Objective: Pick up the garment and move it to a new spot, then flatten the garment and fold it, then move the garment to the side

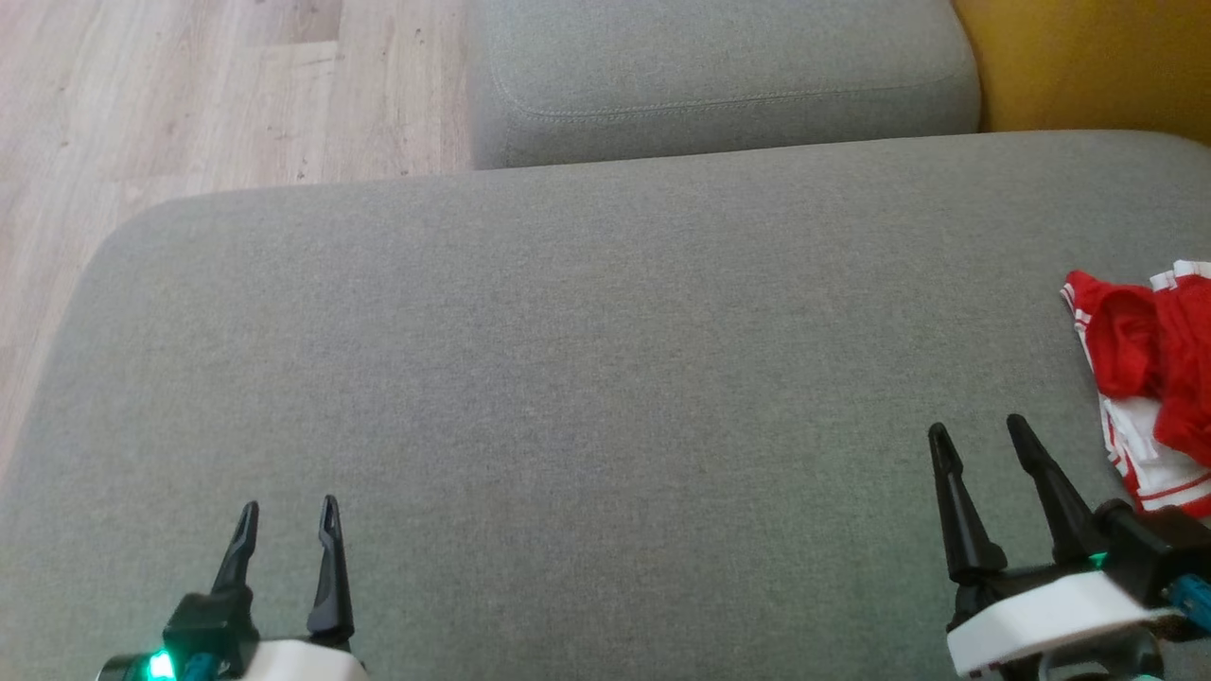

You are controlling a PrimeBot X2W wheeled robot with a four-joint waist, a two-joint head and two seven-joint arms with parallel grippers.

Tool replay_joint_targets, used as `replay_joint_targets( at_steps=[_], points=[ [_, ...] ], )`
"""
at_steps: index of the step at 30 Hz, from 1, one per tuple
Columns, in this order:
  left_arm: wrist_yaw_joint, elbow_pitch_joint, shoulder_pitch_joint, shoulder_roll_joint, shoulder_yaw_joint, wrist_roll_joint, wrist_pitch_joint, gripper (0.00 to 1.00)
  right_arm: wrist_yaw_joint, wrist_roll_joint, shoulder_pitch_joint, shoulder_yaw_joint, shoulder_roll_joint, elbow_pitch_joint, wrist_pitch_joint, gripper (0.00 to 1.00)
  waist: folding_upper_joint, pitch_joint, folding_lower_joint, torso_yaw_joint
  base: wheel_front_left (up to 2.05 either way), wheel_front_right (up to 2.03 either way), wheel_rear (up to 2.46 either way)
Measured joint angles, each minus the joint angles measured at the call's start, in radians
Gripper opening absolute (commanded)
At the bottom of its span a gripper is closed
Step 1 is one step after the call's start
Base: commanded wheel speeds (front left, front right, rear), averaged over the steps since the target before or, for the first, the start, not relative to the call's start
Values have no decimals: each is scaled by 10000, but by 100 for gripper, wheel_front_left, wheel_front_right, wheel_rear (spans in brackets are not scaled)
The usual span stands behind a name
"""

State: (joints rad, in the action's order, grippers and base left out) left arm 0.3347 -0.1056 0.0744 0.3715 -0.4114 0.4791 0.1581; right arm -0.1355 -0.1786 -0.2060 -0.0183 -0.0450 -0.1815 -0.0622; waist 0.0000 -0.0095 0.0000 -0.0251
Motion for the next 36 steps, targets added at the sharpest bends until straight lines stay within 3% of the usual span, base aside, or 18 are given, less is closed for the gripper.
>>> replay_joint_targets(
  at_steps=[1,2,8,36],
  points=[
    [0,0,0,0,-10,0,0,100,0,-6,0,-4,0,6,0,100,0,-6,0,-5,0,0,0],
    [2,0,0,0,-15,0,2,0,0,-6,1,-4,0,6,-10,0,0,-13,0,-10,0,0,0],
    [-19,-704,358,-395,-161,81,-21,0,0,-96,-229,-54,2,936,2,0,0,-13,0,-10,0,0,0],
    [-1047,-932,166,-984,731,2654,-598,0,0,-3475,224,-19,-23,1676,17,0,0,18,1,50,0,0,0]
  ],
)
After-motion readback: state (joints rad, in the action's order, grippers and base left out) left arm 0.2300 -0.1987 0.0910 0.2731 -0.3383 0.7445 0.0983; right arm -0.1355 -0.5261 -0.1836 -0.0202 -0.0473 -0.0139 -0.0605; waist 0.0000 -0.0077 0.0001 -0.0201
